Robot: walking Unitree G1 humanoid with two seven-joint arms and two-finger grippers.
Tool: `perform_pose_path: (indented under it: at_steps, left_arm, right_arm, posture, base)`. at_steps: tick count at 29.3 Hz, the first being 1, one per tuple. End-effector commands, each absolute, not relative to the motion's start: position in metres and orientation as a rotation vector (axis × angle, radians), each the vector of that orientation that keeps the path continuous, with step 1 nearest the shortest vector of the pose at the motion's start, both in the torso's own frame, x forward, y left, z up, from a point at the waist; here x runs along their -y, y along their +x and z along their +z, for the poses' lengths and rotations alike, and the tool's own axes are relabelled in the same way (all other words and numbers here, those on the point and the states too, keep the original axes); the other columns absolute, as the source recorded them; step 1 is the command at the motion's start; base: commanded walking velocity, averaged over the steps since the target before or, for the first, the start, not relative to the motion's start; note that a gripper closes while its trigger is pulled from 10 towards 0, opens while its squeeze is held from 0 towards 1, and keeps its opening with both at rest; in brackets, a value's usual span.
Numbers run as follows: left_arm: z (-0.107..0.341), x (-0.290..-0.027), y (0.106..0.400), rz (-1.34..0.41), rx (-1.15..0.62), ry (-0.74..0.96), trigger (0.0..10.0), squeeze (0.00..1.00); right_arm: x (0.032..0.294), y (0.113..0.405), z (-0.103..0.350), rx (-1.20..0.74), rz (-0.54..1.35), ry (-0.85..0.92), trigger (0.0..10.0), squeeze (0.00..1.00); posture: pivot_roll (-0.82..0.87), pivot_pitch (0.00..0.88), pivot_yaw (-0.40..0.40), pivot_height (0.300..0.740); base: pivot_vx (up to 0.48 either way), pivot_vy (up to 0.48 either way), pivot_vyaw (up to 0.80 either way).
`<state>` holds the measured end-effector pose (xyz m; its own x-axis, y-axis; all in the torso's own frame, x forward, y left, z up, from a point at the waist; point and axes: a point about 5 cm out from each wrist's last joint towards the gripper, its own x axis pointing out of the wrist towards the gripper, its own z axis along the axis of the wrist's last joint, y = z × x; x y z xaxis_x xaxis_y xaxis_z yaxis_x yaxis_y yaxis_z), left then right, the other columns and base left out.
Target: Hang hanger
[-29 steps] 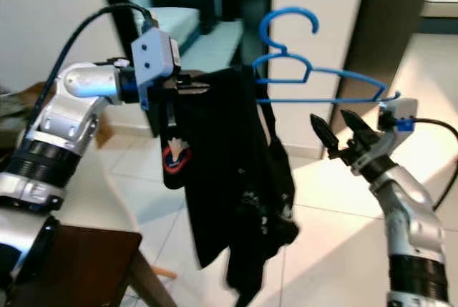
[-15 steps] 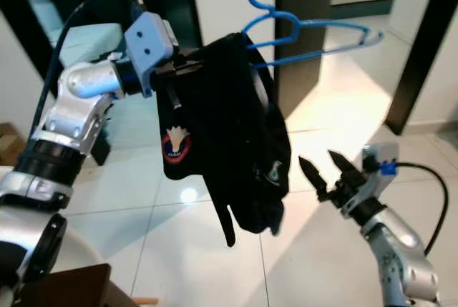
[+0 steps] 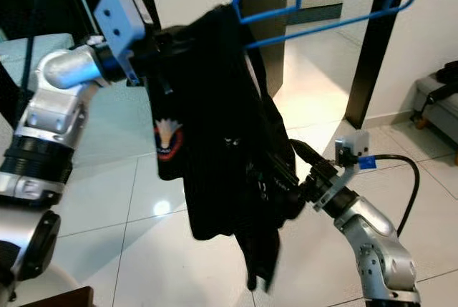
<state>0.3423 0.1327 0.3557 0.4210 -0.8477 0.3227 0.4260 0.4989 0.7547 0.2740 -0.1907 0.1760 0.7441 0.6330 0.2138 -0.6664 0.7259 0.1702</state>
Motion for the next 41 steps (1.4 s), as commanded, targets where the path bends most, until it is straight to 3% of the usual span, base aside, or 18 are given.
perform_pose_path:
  at_steps: [1,20,31,41]
  left_arm:
    - [0.373,-0.138,0.334,-0.863,0.829,0.646,10.0,0.0]
    - [0.391,-0.134,0.317,-0.924,0.904,0.656,10.0,0.0]
    - [0.384,-0.128,0.316,-0.939,0.887,0.67,10.0,0.0]
    - [0.373,-0.119,0.316,-0.972,0.862,0.662,10.0,0.0]
  right_arm:
    - [0.185,0.277,0.178,0.143,0.744,0.247,10.0,0.0]
    - [0.185,0.279,0.217,0.369,0.847,0.581,10.0,0.0]
    - [0.181,0.29,0.229,0.377,0.782,0.579,10.0,0.0]
    - [0.164,0.297,0.23,0.294,0.765,0.391,10.0,0.0]
  posture:
    - [-0.07,0.0,0.065,0.74]
    - [-0.05,0.0,0.055,0.74]
    - [-0.05,0.0,0.056,0.74]
    - [-0.05,0.0,0.055,0.74]
  base:
    - [0.0,0.0,0.0]
    - [0.0,0.0,0.0]
    - [0.0,0.0,0.0]
    - [0.0,0.0,0.0]
